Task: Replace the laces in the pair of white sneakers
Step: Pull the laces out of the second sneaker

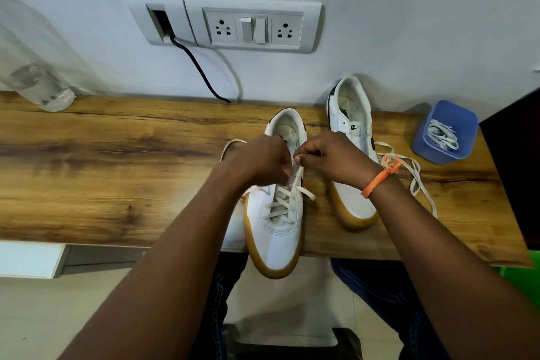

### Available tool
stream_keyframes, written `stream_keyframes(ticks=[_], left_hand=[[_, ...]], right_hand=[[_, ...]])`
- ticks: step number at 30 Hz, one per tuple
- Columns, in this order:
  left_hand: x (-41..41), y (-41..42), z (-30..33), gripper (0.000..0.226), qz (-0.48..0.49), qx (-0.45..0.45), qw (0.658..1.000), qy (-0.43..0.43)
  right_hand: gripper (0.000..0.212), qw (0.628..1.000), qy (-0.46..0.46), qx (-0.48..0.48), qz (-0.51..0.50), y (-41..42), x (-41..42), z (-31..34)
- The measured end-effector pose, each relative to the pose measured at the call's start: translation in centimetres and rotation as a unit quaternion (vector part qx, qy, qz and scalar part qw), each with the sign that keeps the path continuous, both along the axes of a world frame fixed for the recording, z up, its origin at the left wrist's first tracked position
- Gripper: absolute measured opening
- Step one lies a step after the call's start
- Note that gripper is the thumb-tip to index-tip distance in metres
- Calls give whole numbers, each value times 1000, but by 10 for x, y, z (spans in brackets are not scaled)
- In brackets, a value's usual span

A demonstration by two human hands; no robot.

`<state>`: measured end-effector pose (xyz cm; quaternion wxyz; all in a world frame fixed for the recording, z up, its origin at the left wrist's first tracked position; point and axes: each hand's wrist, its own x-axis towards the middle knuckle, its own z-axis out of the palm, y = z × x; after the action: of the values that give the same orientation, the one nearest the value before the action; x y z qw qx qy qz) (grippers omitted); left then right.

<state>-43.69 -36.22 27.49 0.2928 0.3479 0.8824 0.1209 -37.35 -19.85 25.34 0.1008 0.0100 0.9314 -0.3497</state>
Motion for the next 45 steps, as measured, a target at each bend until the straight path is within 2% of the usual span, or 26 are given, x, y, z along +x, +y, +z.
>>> stream_keyframes(ticks=[5, 7, 10, 13, 15, 20, 24, 27, 31, 35, 38, 40, 43, 45], left_hand=[[3, 4, -4, 13, -15, -16, 999, -42], [-3, -3, 4, 15, 7, -13, 998, -58], [-24, -28, 13, 18, 95, -17, 995, 24], [-37, -51, 11, 25, 216, -42, 969, 111], [-33, -53, 10, 19, 263, -61, 956, 117], [-20, -33, 10, 17, 274, -39, 953, 120], [-20, -41, 17, 20, 333, -52, 928, 157], [-25, -57, 20, 14, 372, -78, 911, 159], [-26, -55, 13, 22, 352, -87, 921, 142], [-30, -32, -1, 13, 301, 0, 950, 83], [-24, -15, -10, 39, 260, 57, 964, 21], [-19, -11, -14, 45, 246, 59, 967, 10], [-18, -10, -16, 42, 262, 76, 962, -9], [-17, -9, -14, 34, 269, 81, 960, -17]], right_hand=[[13, 1000, 6, 7, 8, 1, 0, 0], [13, 1000, 2, 1, 2, 2, 0, -1], [13, 1000, -4, -6, 2, 3, 1, 1], [14, 1000, -4, -13, -5, 3, 2, 0], [14, 1000, -5, -16, -5, 2, 2, 1], [14, 1000, -6, -17, -5, 2, 2, 0], [14, 1000, -5, -17, -2, 2, 2, 1], [14, 1000, -5, -14, -1, 2, 2, 2], [15, 1000, 3, -18, -13, -1, 4, 2], [17, 998, 42, 46, 4, -16, 8, 8], [19, 990, 27, 134, 40, -41, 16, 9], [21, 984, 5, 169, 48, -56, 21, 4], [19, 987, -31, 160, 16, -64, 23, 0], [13, 993, -57, 99, 13, -59, 22, 3]])
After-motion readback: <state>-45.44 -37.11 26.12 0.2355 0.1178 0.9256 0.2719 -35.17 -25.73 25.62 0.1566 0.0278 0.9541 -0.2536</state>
